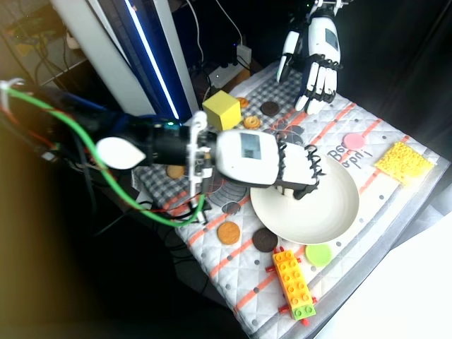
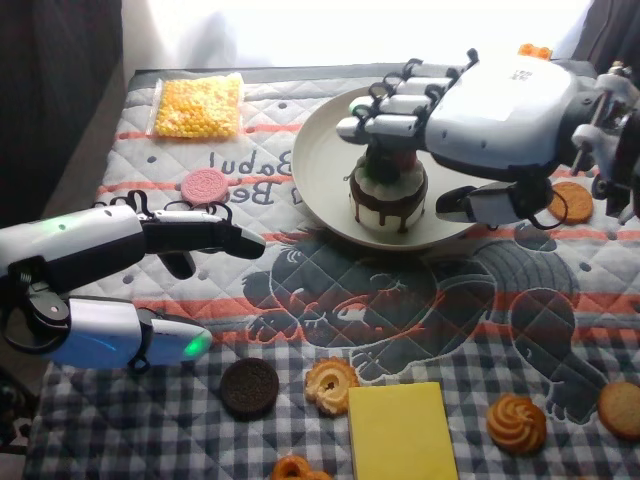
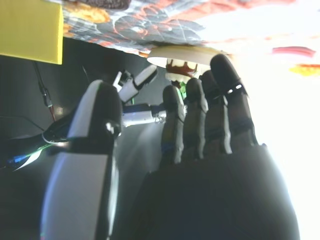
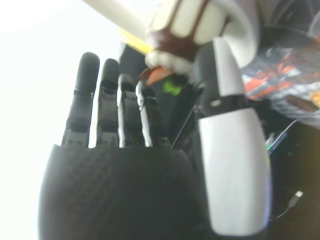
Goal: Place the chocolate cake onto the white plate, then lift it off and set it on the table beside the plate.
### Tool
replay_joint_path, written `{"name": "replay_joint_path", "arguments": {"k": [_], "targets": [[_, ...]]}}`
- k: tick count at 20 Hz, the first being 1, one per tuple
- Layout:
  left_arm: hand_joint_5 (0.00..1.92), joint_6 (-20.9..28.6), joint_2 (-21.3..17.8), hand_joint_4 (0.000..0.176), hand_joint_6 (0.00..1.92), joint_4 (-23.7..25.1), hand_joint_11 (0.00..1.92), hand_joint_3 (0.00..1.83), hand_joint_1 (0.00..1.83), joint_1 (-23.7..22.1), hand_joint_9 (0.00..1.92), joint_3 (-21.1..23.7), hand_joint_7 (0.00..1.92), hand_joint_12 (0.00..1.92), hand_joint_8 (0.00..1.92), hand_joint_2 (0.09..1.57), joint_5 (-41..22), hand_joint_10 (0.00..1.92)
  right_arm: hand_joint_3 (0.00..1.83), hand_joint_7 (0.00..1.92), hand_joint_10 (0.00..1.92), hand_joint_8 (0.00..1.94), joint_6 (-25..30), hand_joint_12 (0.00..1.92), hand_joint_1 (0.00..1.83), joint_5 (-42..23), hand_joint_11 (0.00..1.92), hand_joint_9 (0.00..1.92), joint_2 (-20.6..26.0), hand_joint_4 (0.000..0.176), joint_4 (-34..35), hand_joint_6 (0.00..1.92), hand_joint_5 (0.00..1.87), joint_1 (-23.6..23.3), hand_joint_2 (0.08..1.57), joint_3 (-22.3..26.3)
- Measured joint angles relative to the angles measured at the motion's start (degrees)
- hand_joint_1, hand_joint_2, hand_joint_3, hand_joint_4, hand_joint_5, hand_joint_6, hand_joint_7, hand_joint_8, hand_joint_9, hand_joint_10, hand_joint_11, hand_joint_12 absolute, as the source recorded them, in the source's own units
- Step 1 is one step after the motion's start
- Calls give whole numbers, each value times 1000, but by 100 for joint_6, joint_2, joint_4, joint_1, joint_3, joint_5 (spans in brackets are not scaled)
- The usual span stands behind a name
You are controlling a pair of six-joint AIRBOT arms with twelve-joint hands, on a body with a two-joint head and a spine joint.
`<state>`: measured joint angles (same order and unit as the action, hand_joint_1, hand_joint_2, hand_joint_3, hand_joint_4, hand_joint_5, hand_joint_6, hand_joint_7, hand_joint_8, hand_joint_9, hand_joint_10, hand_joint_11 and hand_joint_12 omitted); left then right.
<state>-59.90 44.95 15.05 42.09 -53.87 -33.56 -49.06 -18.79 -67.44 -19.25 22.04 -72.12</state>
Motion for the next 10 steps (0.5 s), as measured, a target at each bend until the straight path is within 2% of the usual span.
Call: {"name": "replay_joint_path", "arguments": {"k": [1,2,3,4,7,8,9,10], "targets": [[258,0,0,43,304,0,0,0,866,0,0,0,224,1359,150,1213,2,688,0,94,204,2,-2,1155,1116,101,0,91,-59,0,-52,3,147,-35,1138,-44],[256,0,0,59,307,2,0,0,870,0,0,0,219,1335,144,1212,4,647,2,136,208,13,-4,1257,1101,131,0,160,-111,0,-90,5,160,-39,1147,-103],[259,0,0,54,310,11,0,0,882,0,0,0,227,1327,145,1211,-4,645,0,191,238,24,-2,1436,1107,179,0,249,-186,0,-103,10,185,-59,1148,-162],[247,0,0,64,315,11,0,0,881,0,0,0,221,1275,131,1209,-15,608,3,308,310,45,-2,1599,1130,229,11,376,-238,0,-127,21,243,-72,1165,-192],[226,2,44,73,313,-2,0,3,831,-9,0,-42,211,1165,95,1233,-48,534,0,633,562,38,-2,1606,1163,238,177,530,-417,0,-149,52,519,-122,1165,-308],[219,2,52,70,311,2,0,2,817,-24,0,-42,211,1222,84,1237,-48,534,0,807,754,104,-2,1590,1114,232,347,611,-446,0,-140,1058,703,-142,1222,-330],[213,2,52,73,313,2,0,1,818,-26,0,-42,210,1251,77,1238,-57,556,0,814,954,1048,0,1654,1147,221,436,653,-468,0,-138,1348,675,-142,1236,-372],[215,2,52,66,313,4,0,0,822,-26,0,-42,222,1281,75,1238,-57,565,0,839,1453,1366,-2,1853,1196,216,766,799,-474,0,-138,1241,703,-149,1229,-376]]}}
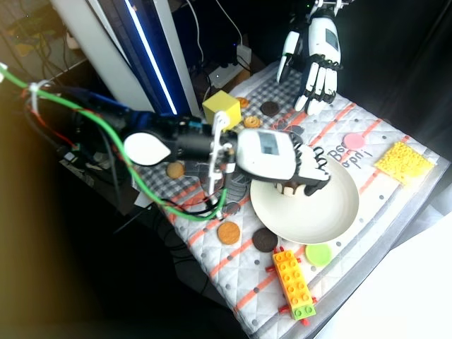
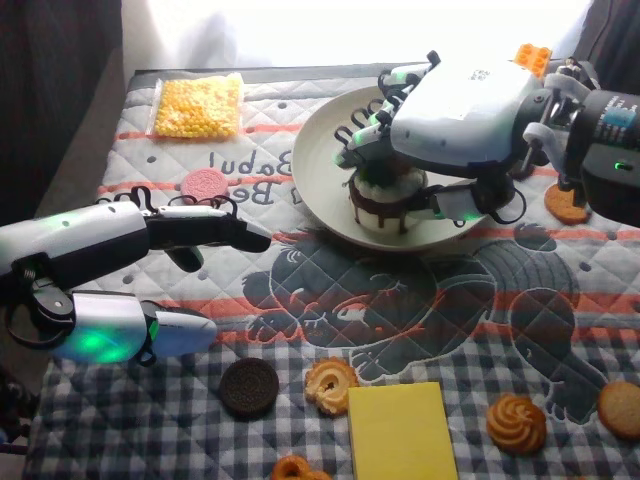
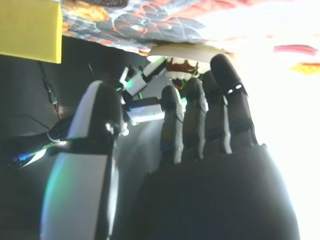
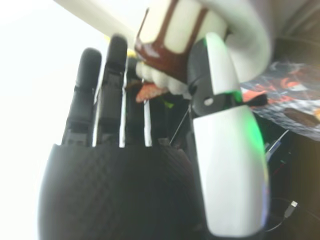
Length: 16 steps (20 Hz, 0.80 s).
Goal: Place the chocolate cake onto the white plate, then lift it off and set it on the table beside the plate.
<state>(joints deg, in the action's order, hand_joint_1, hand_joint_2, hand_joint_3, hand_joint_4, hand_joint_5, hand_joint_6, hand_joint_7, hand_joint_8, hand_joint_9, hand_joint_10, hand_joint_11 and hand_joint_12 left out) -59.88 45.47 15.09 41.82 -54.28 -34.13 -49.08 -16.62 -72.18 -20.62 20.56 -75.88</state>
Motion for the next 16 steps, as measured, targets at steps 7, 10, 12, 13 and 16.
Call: {"name": "replay_joint_path", "arguments": {"k": [7,10,12,13,16], "targets": [[215,20,0,72,299,-15,0,1,836,9,0,0,218,1162,23,1236,-4,470,0,769,1919,1886,20,1921,1115,140,1097,957,205,0,11,1392,689,-184,1265,157],[222,22,0,58,281,-42,0,2,808,9,1,0,229,1143,19,1256,-4,474,0,442,1605,1316,17,1921,1109,-46,369,327,592,0,118,1370,704,-186,1259,382],[216,24,2,68,268,-81,0,1,817,15,0,-7,218,1136,12,1261,-17,489,0,355,1451,1232,15,1921,1091,-109,103,190,911,0,138,1470,684,-184,1284,603],[205,35,2,68,251,-92,0,1,821,15,0,-11,207,1060,6,1266,-20,471,0,346,1397,1120,24,1921,1084,-219,20,148,1141,0,133,1461,681,-184,1277,782],[211,37,2,77,243,-168,0,0,820,61,0,-11,212,1128,5,1258,2,489,4,545,1707,1594,317,1921,1093,-684,259,309,1563,0,70,1597,646,-96,1335,1067]]}}
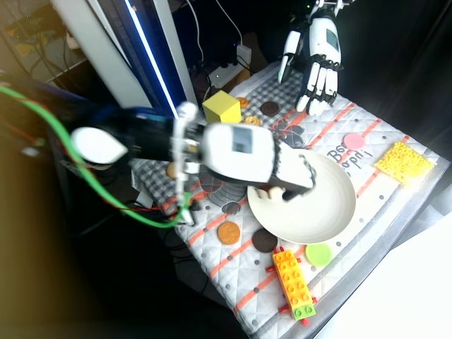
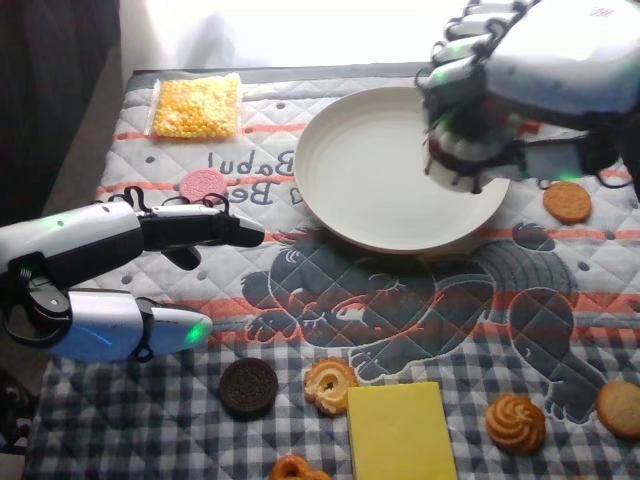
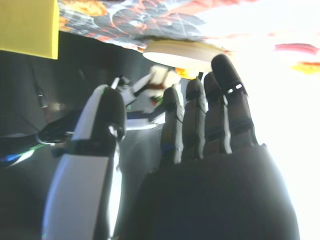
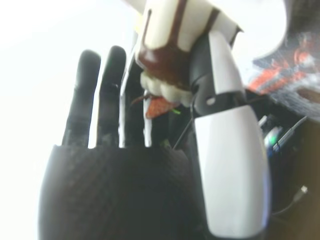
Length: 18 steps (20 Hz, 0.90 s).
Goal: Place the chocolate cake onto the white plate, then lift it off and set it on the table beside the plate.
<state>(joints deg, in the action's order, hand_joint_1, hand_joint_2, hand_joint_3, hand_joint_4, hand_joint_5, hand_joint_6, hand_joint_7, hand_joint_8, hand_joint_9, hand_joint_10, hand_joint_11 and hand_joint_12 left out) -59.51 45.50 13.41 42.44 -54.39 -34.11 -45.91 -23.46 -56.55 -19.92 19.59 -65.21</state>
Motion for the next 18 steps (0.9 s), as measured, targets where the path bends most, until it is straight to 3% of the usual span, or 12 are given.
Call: {"name": "replay_joint_path", "arguments": {"k": [2,4,5,7,8,11,13,14,15,16,17,18], "targets": [[214,0,-2,69,245,-50,0,0,819,2,0,0,221,1269,7,1248,-26,571,0,619,1910,1784,33,1921,1152,-188,638,569,389,0,-127,1352,651,184,1320,350],[200,0,-2,80,248,-70,0,0,809,33,0,0,193,1222,3,1252,-42,503,0,630,1885,1689,136,1921,1122,-396,566,504,667,0,-256,1408,658,407,1311,573],[201,0,-2,80,247,-79,0,0,832,57,0,0,186,1239,2,1251,-63,505,0,645,1760,1574,297,1921,1115,-476,466,459,726,9,-343,1479,661,490,1303,595],[216,0,-7,78,242,-120,0,0,860,72,0,0,190,1185,2,1238,-68,487,0,647,1821,1604,1217,1921,1114,-673,591,540,831,5,-820,1462,658,734,1303,564],[223,0,-7,69,235,-162,0,0,883,72,0,0,199,1138,5,1229,-98,469,0,656,1869,1651,1434,1921,1135,-706,601,547,837,0,-990,1379,676,822,1297,564],[209,0,-7,80,220,-195,0,3,829,74,1,0,203,985,6,1251,-116,475,0,745,1855,1618,1679,1921,1183,-789,658,613,835,0,-1200,1251,708,1132,1264,584],[196,0,-7,70,207,-251,0,2,808,85,0,0,185,589,6,1271,-131,365,0,761,1789,1556,1749,1921,1168,-813,588,614,835,0,-1204,1308,697,1357,1260,579],[181,0,-7,76,209,-254,0,1,768,85,24,0,177,117,3,1285,-142,195,0,792,1753,1512,1784,1921,1175,-828,623,677,807,0,-1211,1294,710,1467,1248,540],[163,0,-7,84,205,-251,0,3,735,92,26,0,165,23,1,1293,-142,162,0,776,1735,1484,1834,1921,1164,-809,575,636,750,0,-1220,1321,721,1543,1247,481],[147,0,-7,94,222,-251,0,1,741,103,4,0,166,197,1,1286,-146,274,3,725,1683,1468,1867,1921,1134,-721,503,535,702,12,-1246,1448,677,1572,1269,437],[169,0,-7,84,234,-256,0,0,794,109,5,0,179,383,5,1274,-146,364,4,448,1568,1267,1871,1921,1073,-638,269,306,688,0,-1239,1492,640,1572,1291,433],[172,0,-7,79,238,-258,0,0,805,107,0,0,182,348,5,1269,-151,387,0,329,1453,1077,1871,1921,1133,-638,164,204,688,0,-1222,1234,357,1572,1195,433]]}}
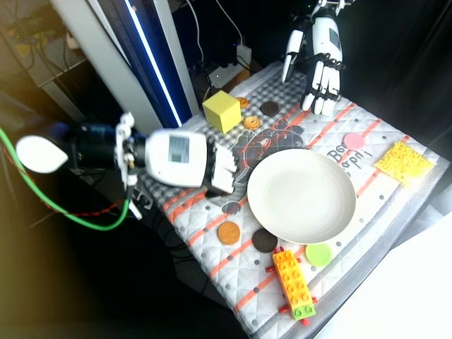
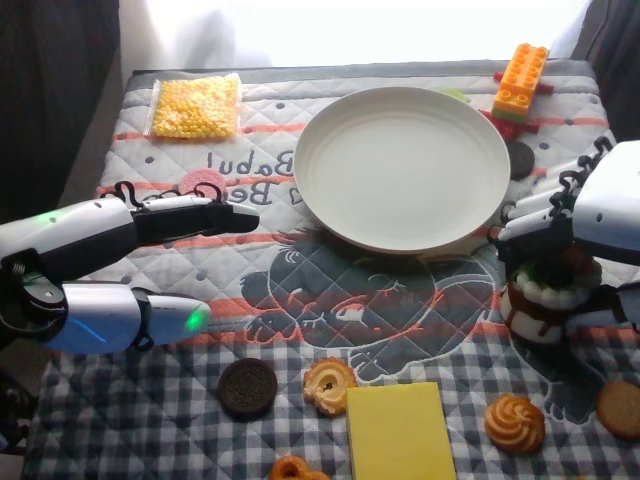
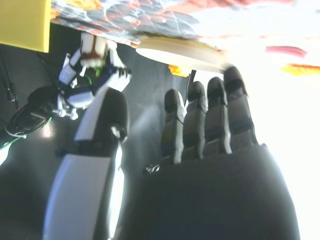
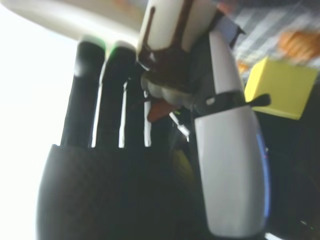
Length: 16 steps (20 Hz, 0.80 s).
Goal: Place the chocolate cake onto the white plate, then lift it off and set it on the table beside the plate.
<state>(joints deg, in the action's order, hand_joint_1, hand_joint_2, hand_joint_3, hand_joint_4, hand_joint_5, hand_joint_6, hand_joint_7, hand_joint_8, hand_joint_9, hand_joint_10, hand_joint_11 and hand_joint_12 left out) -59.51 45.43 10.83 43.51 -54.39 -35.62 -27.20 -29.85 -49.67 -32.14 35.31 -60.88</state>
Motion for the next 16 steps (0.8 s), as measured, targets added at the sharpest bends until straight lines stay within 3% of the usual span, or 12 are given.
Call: {"name": "replay_joint_path", "arguments": {"k": [1,3,4,6,7,8,9,10,11,14,15,16], "targets": [[173,0,0,75,241,-7,0,0,804,0,0,0,184,364,5,1269,0,399,0,258,1371,924,0,1921,1097,-15,57,124,2,0,59,1030,263,37,1163,0],[170,0,0,81,244,-17,0,0,786,0,1,0,180,25,2,1268,0,345,0,106,870,400,2,1790,992,33,1,4,0,0,55,582,76,83,1097,0],[178,0,-2,79,246,-24,0,0,807,2,7,0,186,4,4,1262,-2,352,0,102,713,234,2,1757,894,42,0,0,4,67,66,370,14,122,1074,0],[165,0,-13,78,170,-37,0,1,759,24,3,0,158,0,4,1274,-70,227,0,1,176,10,2,1749,761,70,0,0,111,116,87,2,0,138,1054,46],[165,2,-22,78,170,-42,0,1,759,26,3,0,158,0,4,1274,-72,227,0,1,176,10,2,1749,761,57,0,0,166,116,109,2,0,138,1054,79],[183,0,-35,64,126,-42,0,0,768,33,40,0,156,146,11,1272,-87,193,0,0,34,1,0,1417,716,42,0,0,195,111,140,0,0,138,1055,101],[181,0,-39,83,54,-63,0,1,760,33,38,0,129,33,4,1269,-122,123,0,0,0,0,0,698,710,48,0,0,317,70,144,0,0,138,1031,221],[181,0,-44,83,54,-63,0,1,760,37,38,0,129,33,4,1269,-127,123,0,0,0,0,0,698,710,20,0,0,385,70,131,0,0,138,1031,284],[168,0,-50,87,43,-76,0,1,756,48,49,0,122,6,2,1269,-129,121,0,0,0,0,2,139,739,-79,0,0,492,83,138,0,0,138,1012,361],[95,0,-103,94,2,-127,0,1,770,120,8,13,39,0,1,1270,-199,12,0,0,0,0,-184,0,761,-426,0,0,754,78,496,0,0,212,993,540],[77,-2,-144,107,0,-144,0,0,768,153,0,17,25,0,0,1261,-258,0,0,0,0,0,-470,0,712,-601,0,0,894,98,743,0,0,321,988,669],[77,2,-155,107,0,-221,0,0,768,162,0,17,25,0,0,1261,-293,0,0,0,0,0,-645,0,712,-726,0,0,1003,98,892,0,0,417,988,774]]}}
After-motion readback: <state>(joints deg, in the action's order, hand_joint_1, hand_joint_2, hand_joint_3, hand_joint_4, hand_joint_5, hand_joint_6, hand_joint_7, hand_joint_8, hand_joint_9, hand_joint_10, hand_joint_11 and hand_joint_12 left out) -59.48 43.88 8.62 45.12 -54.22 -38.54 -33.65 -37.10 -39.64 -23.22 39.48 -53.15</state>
